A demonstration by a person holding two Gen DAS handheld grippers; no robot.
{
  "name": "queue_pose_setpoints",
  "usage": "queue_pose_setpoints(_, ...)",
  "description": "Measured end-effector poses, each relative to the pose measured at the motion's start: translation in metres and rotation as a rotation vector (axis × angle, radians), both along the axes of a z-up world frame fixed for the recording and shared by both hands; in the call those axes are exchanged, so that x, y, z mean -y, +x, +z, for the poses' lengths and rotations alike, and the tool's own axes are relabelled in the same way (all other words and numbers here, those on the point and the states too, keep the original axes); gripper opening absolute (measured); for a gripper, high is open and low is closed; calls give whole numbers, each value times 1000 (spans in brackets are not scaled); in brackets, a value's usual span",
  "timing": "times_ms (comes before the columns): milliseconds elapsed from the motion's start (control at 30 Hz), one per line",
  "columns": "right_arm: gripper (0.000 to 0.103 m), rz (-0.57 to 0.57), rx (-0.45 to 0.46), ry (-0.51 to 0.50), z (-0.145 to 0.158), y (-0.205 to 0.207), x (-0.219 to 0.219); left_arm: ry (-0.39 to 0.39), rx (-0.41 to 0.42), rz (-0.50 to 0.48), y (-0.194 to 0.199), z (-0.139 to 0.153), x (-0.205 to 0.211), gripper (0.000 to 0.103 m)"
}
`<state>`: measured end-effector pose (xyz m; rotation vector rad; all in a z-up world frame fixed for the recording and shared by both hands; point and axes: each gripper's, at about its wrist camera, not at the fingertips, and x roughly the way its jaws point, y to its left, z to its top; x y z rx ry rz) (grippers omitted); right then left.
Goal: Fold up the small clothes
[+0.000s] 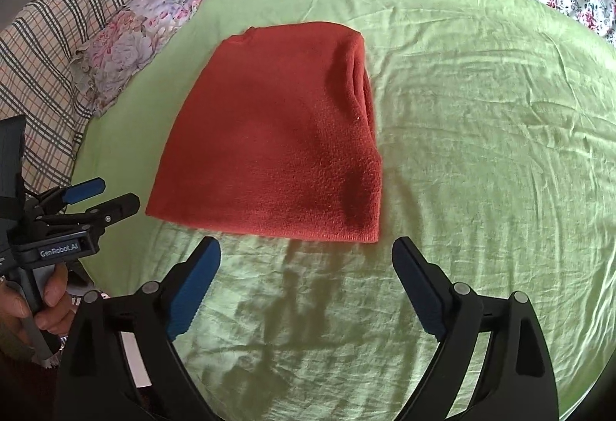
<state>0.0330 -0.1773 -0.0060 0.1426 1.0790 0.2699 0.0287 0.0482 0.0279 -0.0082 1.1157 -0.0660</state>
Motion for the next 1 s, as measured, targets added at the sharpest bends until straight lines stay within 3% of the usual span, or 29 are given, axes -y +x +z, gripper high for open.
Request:
queue_pose_setpoints(267, 93, -8, 16, 15, -1, -8, -2, -3, 21, -41, -4, 0, 9, 92)
queue_pose_setpoints(533, 94, 28, 10, 6, -5, -13, -14, -10, -7, -13, 0, -11, 2, 92)
queue_pose_setpoints(1000, 94, 52, 39, 19, 4, 3, -28, 49, 9, -19, 3, -7, 4, 92)
